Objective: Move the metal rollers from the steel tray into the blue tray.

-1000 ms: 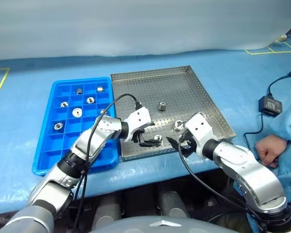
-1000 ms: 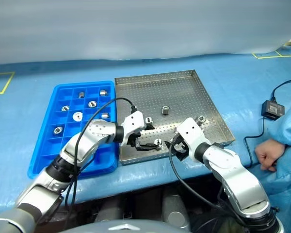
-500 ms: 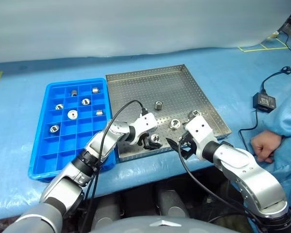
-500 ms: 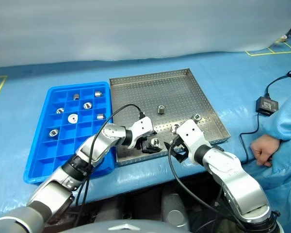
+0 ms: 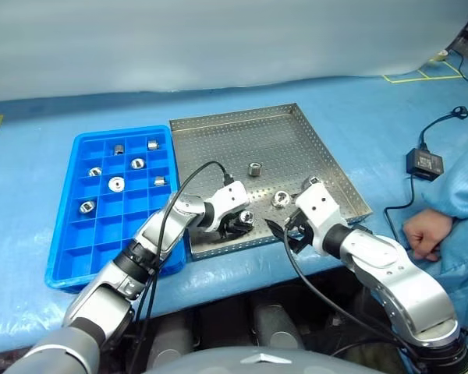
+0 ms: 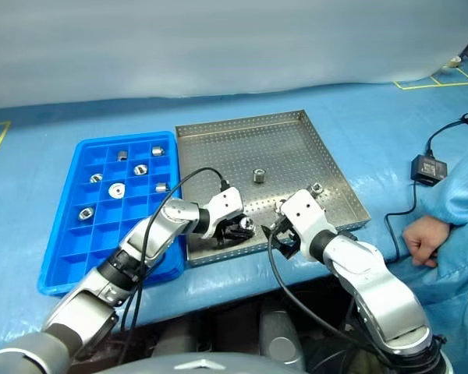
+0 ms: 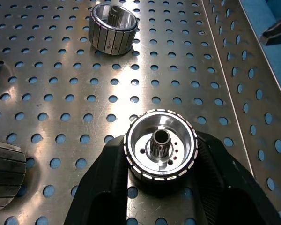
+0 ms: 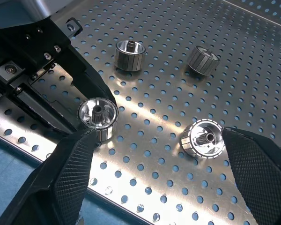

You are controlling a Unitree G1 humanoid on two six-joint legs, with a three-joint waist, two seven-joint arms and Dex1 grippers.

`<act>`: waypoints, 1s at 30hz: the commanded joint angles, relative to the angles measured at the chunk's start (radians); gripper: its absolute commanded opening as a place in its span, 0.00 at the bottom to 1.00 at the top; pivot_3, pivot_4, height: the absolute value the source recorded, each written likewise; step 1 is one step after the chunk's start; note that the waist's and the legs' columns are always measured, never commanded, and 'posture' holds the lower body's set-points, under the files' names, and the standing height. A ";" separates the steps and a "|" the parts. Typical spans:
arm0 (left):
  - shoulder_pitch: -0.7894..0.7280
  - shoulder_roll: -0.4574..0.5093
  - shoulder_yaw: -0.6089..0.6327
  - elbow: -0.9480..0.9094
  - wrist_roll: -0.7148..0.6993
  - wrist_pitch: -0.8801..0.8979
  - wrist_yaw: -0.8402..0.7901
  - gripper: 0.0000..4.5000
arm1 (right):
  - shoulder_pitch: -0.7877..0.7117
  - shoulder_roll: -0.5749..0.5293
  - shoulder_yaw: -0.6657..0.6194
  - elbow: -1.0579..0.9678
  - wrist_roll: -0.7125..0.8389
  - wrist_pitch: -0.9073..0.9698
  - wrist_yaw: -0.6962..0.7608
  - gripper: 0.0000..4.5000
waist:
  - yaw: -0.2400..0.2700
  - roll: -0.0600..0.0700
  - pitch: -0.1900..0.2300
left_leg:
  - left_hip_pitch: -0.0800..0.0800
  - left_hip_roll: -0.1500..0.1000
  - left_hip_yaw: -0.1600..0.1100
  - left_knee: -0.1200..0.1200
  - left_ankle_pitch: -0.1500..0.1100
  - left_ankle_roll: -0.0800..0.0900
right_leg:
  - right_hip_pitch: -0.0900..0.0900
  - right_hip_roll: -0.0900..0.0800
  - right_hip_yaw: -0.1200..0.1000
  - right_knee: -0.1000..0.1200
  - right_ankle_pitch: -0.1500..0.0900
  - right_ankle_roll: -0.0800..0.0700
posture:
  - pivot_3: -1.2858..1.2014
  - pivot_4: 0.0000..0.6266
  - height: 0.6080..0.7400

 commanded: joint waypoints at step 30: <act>0.647 0.126 0.778 -1.140 -0.024 0.647 0.519 0.38 | -0.319 0.085 0.240 0.277 0.017 -0.207 0.266 1.00 | 0.188 -0.002 0.001 | 0.002 0.002 -0.004 0.000 0.001 -0.002 | -0.001 0.002 -0.005 -0.002 0.000 0.000 | 0.61 0.24 1.00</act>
